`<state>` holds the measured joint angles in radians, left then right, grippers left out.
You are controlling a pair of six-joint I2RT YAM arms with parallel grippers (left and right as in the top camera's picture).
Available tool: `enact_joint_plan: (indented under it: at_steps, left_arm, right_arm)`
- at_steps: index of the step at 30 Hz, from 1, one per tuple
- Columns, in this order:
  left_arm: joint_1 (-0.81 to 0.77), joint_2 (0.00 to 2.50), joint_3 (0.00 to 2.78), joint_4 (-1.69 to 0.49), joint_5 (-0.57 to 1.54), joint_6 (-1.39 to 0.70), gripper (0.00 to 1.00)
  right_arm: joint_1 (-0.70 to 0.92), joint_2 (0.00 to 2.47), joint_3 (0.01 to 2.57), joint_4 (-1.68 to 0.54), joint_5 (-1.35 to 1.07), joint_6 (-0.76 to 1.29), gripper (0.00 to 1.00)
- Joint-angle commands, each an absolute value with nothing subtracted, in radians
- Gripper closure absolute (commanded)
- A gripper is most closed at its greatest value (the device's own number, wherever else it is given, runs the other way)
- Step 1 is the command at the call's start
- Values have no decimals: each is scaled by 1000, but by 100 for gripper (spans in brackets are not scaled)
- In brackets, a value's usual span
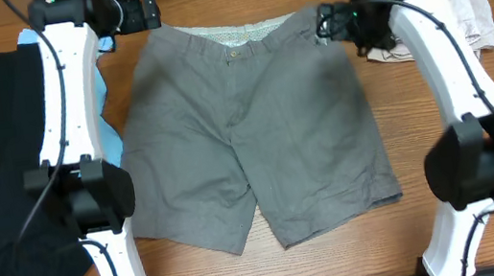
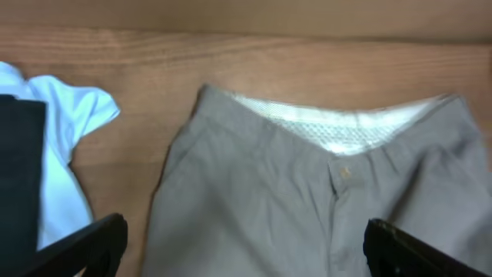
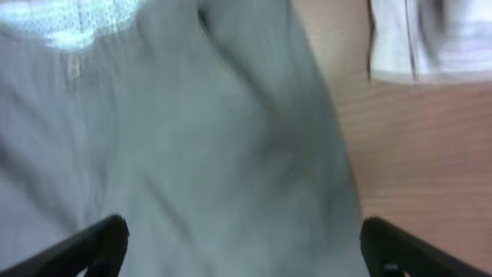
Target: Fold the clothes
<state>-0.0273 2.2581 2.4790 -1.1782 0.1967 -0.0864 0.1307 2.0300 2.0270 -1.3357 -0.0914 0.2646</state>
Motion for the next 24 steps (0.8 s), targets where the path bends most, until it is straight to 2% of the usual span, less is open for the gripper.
enact_joint_plan:
  at_steps: [1, 4, 9, 14, 21, 24]
  left_arm:
    - [-51, 2194, 2616, -1277, 227, 21, 0]
    - [-69, 2192, 2683, -1395, 226, 43, 0]
    - [-75, 2192, 2700, -1470, 215, 43, 0]
    - [-62, 2192, 2700, -1525, 133, 54, 0]
    - [-53, 2192, 2699, -1544, 75, 57, 0]
    - [-54, 2192, 2699, -1542, 77, 57, 0]
  right_arm:
    - [138, 1942, 2064, -1436, -167, 265, 0]
    - [167, 1940, 2053, -1503, -173, 322, 0]
    - [265, 1917, 1998, -1467, -70, 488, 1]
    - [362, 1833, 1880, -1433, -33, 513, 0]
    - [416, 1650, 1479, -1285, -61, 581, 0]
    - [416, 1578, 1309, -1188, -129, 581, 4]
